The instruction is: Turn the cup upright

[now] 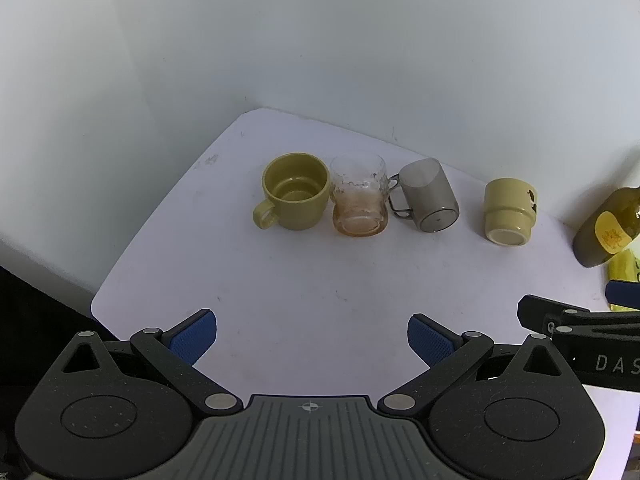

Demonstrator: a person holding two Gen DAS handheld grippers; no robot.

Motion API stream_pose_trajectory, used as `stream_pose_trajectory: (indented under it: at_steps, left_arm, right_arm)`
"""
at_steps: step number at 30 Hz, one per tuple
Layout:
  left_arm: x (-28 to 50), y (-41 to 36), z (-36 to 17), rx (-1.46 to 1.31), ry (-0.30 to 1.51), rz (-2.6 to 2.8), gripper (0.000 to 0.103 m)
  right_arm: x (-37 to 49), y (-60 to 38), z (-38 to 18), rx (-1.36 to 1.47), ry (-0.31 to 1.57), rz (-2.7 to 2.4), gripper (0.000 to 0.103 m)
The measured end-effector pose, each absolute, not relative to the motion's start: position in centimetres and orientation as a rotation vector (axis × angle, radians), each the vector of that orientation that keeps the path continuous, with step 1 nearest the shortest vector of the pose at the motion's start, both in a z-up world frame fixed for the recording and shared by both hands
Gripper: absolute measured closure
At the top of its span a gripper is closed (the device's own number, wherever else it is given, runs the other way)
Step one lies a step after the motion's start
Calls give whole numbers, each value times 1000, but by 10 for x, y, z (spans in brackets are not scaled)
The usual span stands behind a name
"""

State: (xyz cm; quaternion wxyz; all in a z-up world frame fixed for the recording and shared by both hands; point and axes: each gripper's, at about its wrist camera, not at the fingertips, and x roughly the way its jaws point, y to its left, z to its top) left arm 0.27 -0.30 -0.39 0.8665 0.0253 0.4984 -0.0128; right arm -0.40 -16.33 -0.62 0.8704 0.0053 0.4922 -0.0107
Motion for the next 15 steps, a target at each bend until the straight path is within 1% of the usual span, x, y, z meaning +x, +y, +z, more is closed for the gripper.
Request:
stream_pose_trajectory:
  at_steps: [15]
  left_arm:
    - [3, 0, -8, 41, 1050, -22, 0]
  right_arm:
    - [-2, -161, -9, 7, 1035, -10, 0]
